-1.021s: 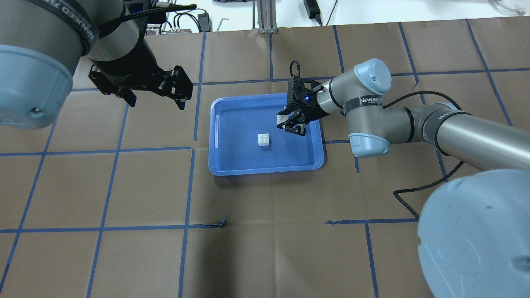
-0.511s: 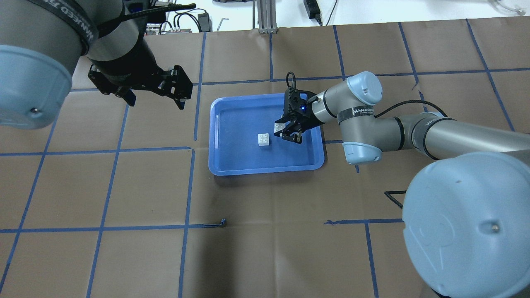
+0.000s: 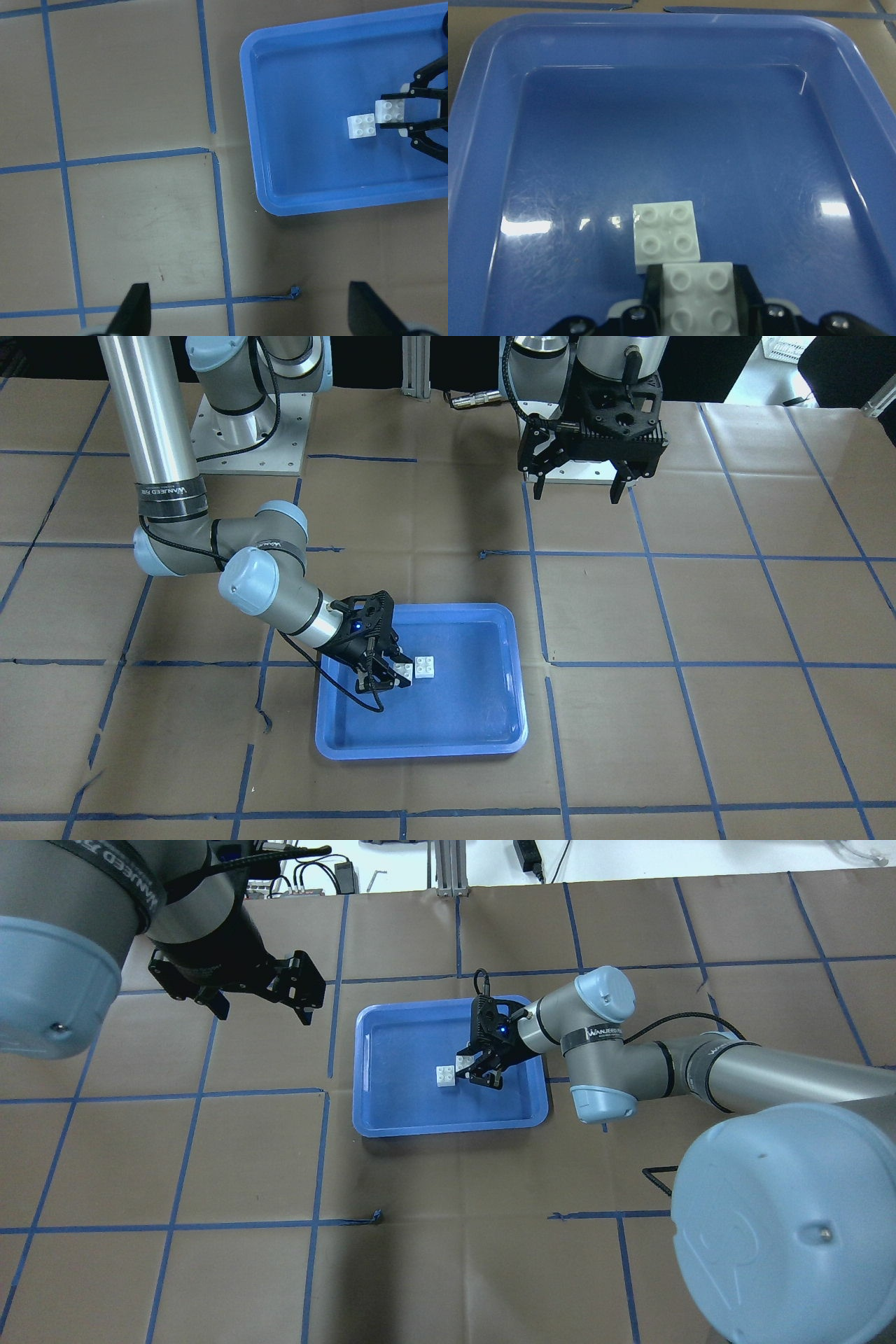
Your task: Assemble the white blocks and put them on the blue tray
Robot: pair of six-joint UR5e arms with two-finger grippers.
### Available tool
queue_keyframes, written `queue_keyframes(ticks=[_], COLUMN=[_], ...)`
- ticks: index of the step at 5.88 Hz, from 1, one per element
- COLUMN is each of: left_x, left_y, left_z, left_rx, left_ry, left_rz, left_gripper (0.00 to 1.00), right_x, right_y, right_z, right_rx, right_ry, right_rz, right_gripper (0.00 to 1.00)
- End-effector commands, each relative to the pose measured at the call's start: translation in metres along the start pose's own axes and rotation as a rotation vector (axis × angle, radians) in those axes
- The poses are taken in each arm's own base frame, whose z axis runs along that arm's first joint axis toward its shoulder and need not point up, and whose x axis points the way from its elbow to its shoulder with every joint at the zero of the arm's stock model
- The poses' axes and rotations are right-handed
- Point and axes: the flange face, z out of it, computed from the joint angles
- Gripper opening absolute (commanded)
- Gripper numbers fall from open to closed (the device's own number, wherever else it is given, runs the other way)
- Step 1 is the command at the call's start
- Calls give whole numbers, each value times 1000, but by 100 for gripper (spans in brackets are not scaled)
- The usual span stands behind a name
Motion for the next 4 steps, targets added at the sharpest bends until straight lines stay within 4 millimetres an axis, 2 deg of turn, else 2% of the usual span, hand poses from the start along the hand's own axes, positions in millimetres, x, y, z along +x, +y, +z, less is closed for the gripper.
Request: queue_keyframes(ticks=[1, 4], left_x=[0, 0], left_y=[1, 1], left_z=[0, 1], left_rx=[0, -2], left_ry=[-2, -2], left_rz=[1, 1], left_gripper=[99, 99], right_x=[-6, -13], right_y=[1, -2], right_z=[5, 10], right_rx=[-2, -3], right_ry=[-15, -28], right_rz=[4, 2], right_gripper=[27, 27])
